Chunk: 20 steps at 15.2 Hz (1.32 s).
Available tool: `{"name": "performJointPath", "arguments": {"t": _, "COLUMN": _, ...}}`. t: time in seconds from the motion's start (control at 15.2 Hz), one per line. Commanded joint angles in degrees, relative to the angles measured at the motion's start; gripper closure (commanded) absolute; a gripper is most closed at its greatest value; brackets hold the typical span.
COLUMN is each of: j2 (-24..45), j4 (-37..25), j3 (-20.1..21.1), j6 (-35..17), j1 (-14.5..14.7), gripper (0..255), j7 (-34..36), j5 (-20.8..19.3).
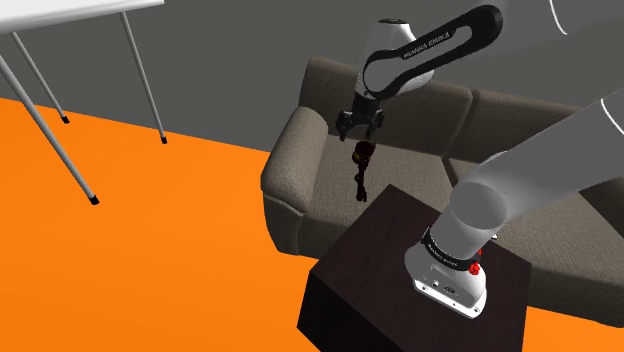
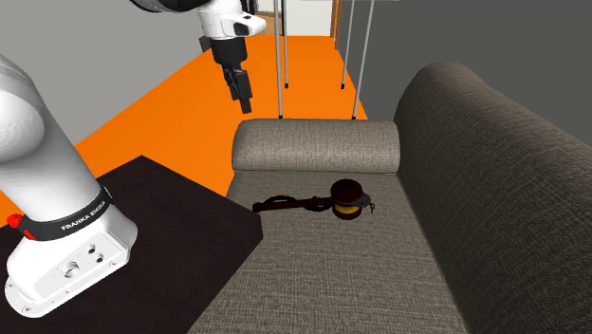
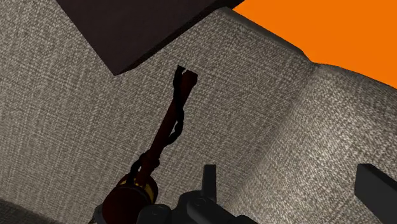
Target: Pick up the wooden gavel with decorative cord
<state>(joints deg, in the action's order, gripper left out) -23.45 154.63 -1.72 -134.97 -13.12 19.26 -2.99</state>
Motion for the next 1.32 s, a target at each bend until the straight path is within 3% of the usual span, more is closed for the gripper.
{"name": "performJointPath", "arguments": {"t": 0.0, "j2": 3.66, "j4": 0.34, "j3": -0.33, "j6": -4.42, "j1": -1.62, "gripper": 0, "j7": 1.64, "j5": -1.19}}
{"name": "performJointPath", "arguments": {"t": 0.73, "j2": 27.54, "j4": -4.01, "j3": -3.42, "j6": -25.41, "j1": -9.41, "gripper": 0, "j7": 15.00, "j5": -11.51}}
{"name": "performJointPath", "arguments": {"t": 0.99, "j2": 36.33, "j4": -7.53, "j3": -6.74, "j6": -31.23, "j1": -10.18, "gripper": 0, "j7": 20.83, "j5": -15.75}}
{"name": "performJointPath", "arguments": {"t": 1.25, "j2": 44.99, "j4": -11.68, "j3": -10.58, "j6": -36.30, "j1": -9.88, "gripper": 0, "j7": 24.83, "j5": -17.02}}
